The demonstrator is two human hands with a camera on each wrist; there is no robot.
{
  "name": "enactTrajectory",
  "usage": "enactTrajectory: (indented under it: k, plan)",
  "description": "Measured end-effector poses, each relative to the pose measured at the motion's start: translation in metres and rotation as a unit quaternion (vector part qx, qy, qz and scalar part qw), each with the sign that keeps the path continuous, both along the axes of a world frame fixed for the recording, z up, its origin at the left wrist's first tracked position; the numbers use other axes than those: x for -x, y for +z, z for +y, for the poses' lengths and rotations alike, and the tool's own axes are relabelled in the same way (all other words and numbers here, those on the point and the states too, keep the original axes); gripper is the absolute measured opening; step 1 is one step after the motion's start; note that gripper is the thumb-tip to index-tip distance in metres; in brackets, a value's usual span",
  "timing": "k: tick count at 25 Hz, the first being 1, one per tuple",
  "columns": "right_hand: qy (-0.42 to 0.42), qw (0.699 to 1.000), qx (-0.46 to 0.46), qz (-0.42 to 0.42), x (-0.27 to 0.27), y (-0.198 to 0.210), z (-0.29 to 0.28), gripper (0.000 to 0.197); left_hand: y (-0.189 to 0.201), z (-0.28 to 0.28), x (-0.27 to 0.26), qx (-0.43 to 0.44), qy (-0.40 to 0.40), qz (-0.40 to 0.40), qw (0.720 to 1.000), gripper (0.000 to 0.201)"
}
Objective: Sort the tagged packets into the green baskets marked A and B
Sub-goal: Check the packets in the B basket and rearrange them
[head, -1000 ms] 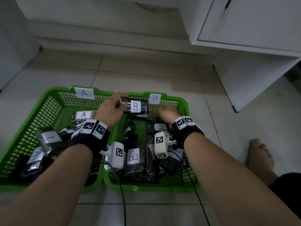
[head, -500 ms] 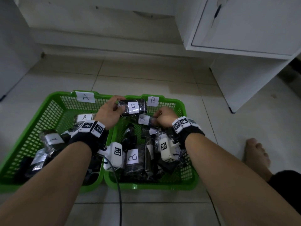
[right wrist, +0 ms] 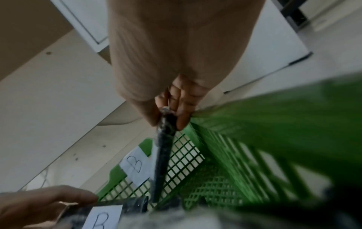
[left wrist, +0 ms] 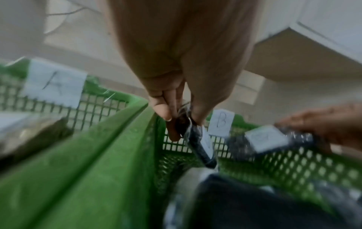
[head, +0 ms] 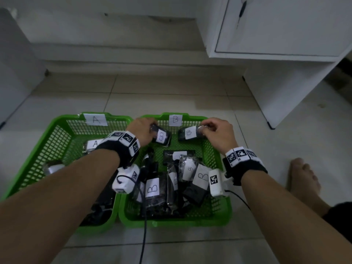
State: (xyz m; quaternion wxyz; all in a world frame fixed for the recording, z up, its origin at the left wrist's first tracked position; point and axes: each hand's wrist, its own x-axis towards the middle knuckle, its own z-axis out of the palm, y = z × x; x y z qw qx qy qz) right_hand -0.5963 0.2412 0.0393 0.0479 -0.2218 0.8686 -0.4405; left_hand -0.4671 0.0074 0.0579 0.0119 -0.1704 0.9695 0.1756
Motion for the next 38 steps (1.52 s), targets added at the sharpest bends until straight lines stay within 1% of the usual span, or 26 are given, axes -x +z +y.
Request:
enactTrajectory:
  k: [2, 3, 4, 5, 6, 7, 8, 9, 12, 14, 17, 19, 20, 22, 24, 25, 26, 27, 29, 30, 31, 32, 34, 35, 37, 38]
  plan:
    - [-0.036, 0.995, 0.076, -0.047, 0.004, -0.007, 0.002, 0.011, 0.000, 0.001, 0.008, 0.116, -0.029, -0.044, 0.992, 0.034]
    - [-0.054, 0.992, 0.101, -0.061, 0.005, -0.011, 0.000, 0.009, 0.000, 0.002, 0.011, 0.162, -0.047, -0.054, 0.984, 0.035]
    - [-0.066, 0.989, 0.118, -0.068, 0.005, -0.014, 0.000, 0.007, -0.001, 0.003, 0.013, 0.189, -0.071, -0.068, 0.977, 0.033]
    - [-0.072, 0.986, 0.130, -0.072, 0.006, -0.016, -0.002, 0.007, -0.003, 0.004, 0.014, 0.184, -0.098, -0.092, 0.974, 0.029]
    - [-0.072, 0.985, 0.138, -0.076, 0.006, -0.018, -0.002, 0.007, -0.005, 0.005, 0.014, 0.158, -0.126, -0.134, 0.970, 0.025]
    - [-0.070, 0.984, 0.144, -0.081, 0.006, -0.019, -0.002, 0.007, -0.007, 0.006, 0.014, 0.136, -0.146, -0.187, 0.962, 0.024]
    - [-0.065, 0.983, 0.149, -0.089, 0.005, -0.019, -0.002, 0.007, -0.008, 0.007, 0.015, 0.133, -0.158, -0.236, 0.950, 0.027]
    - [-0.062, 0.982, 0.151, -0.096, 0.006, -0.018, -0.002, 0.007, -0.008, 0.010, 0.015, 0.136, -0.163, -0.265, 0.941, 0.029]
    - [-0.057, 0.980, 0.146, -0.119, 0.009, -0.017, 0.000, 0.007, -0.005, 0.015, 0.015, 0.133, -0.171, -0.292, 0.931, 0.033]
    - [-0.055, 0.978, 0.149, -0.132, 0.008, -0.016, 0.000, 0.007, 0.000, 0.015, 0.011, 0.136, -0.174, -0.282, 0.934, 0.034]
    - [-0.063, 0.973, 0.163, -0.152, 0.003, -0.010, 0.000, 0.009, 0.016, 0.005, 0.004, 0.151, -0.173, -0.212, 0.950, 0.032]
    - [-0.058, 0.970, 0.166, -0.169, -0.002, 0.000, 0.001, 0.010, 0.026, 0.001, -0.004, 0.130, -0.154, -0.204, 0.958, 0.035]
    - [-0.048, 0.970, 0.159, -0.177, -0.004, 0.008, 0.002, 0.010, 0.028, 0.000, -0.008, 0.104, -0.134, -0.207, 0.964, 0.040]
    - [-0.017, 0.975, 0.114, -0.190, -0.011, 0.024, 0.000, 0.009, 0.024, -0.001, -0.018, 0.049, -0.102, -0.193, 0.975, 0.062]
    - [0.033, 0.979, 0.021, -0.202, -0.021, 0.040, -0.007, 0.010, 0.025, 0.003, -0.025, -0.007, -0.109, -0.163, 0.981, 0.085]
    - [0.071, 0.976, -0.036, -0.202, -0.026, 0.048, -0.013, 0.013, 0.027, 0.004, -0.026, -0.027, -0.125, -0.161, 0.979, 0.089]
    - [0.111, 0.969, -0.086, -0.202, -0.031, 0.059, -0.020, 0.015, 0.031, 0.006, -0.026, -0.027, -0.147, -0.160, 0.976, 0.086]
    - [0.145, 0.961, -0.125, -0.200, -0.035, 0.071, -0.027, 0.017, 0.037, 0.009, -0.024, -0.010, -0.168, -0.153, 0.974, 0.075]
    - [0.201, 0.943, -0.177, -0.196, -0.039, 0.097, -0.043, 0.018, 0.054, 0.014, -0.019, 0.025, -0.188, -0.113, 0.975, 0.043]
    - [0.225, 0.936, -0.187, -0.194, -0.040, 0.108, -0.051, 0.019, 0.061, 0.014, -0.017, 0.030, -0.189, -0.094, 0.977, 0.035]
    - [0.242, 0.933, -0.187, -0.190, -0.039, 0.116, -0.057, 0.021, 0.066, 0.012, -0.016, 0.027, -0.191, -0.088, 0.977, 0.037]
    - [0.247, 0.934, -0.175, -0.189, -0.040, 0.121, -0.061, 0.022, 0.070, 0.010, -0.017, 0.013, -0.192, -0.104, 0.976, 0.048]
    - [0.231, 0.941, -0.135, -0.209, -0.040, 0.113, -0.061, 0.024, 0.069, 0.007, -0.024, -0.014, -0.182, -0.131, 0.974, 0.069]
    - [0.225, 0.937, -0.122, -0.237, -0.038, 0.104, -0.059, 0.025, 0.061, 0.006, -0.027, -0.014, -0.179, -0.126, 0.976, 0.071]
    - [0.213, 0.925, -0.117, -0.292, -0.032, 0.076, -0.055, 0.025, 0.028, 0.004, -0.032, 0.003, -0.181, -0.113, 0.977, 0.062]
    - [0.201, 0.929, -0.126, -0.283, -0.029, 0.063, -0.056, 0.024, 0.013, 0.005, -0.035, 0.012, -0.181, -0.110, 0.977, 0.058]
